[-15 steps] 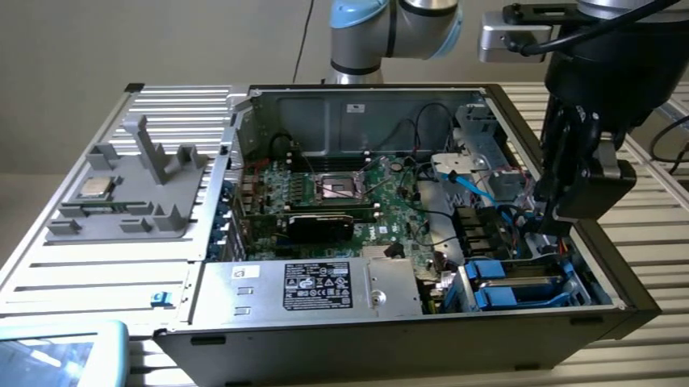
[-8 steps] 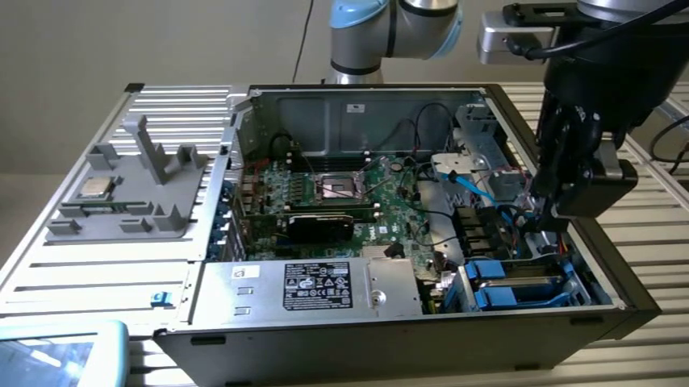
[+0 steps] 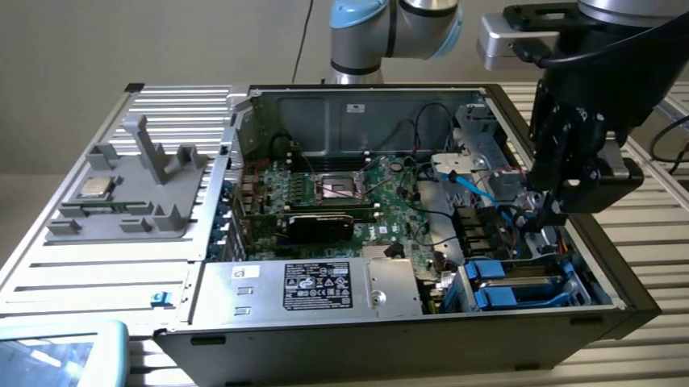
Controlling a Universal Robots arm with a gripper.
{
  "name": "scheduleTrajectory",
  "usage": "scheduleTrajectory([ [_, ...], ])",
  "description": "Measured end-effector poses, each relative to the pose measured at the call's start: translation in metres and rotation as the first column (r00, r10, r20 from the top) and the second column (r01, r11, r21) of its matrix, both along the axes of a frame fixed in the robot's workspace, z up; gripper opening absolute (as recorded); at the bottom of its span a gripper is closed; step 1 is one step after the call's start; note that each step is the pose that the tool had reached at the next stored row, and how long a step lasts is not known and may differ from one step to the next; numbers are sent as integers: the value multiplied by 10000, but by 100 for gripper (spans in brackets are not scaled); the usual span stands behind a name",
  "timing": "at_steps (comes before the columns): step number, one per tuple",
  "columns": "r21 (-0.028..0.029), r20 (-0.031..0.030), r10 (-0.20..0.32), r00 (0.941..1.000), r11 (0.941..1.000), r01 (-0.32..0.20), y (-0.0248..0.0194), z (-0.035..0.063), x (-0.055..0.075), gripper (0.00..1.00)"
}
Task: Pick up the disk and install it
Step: 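Insert the first disk wire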
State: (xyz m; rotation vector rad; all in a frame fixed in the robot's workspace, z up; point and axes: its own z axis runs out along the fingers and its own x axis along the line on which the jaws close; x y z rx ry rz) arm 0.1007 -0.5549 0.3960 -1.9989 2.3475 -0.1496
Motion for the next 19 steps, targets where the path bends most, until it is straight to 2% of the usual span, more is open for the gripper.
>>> scheduleTrajectory([
  [3,4,-2,378,9993,9993,-378,0,-2,2,50],
  [4,32,-2,423,9991,9991,-423,-5,-3,2,50],
  [5,165,-12,428,9991,9989,-428,-15,-3,3,50],
  [6,324,-39,429,9991,9986,-427,-26,-3,3,50],
  [8,579,-102,430,9990,9974,-424,-65,-3,2,50],
  [9,628,-137,431,9990,9971,-421,-90,-2,2,50],
  [13,649,-223,435,9988,9970,-420,-196,-2,3,50],
  [19,790,-421,441,9981,9960,-407,-343,-2,3,50],
])
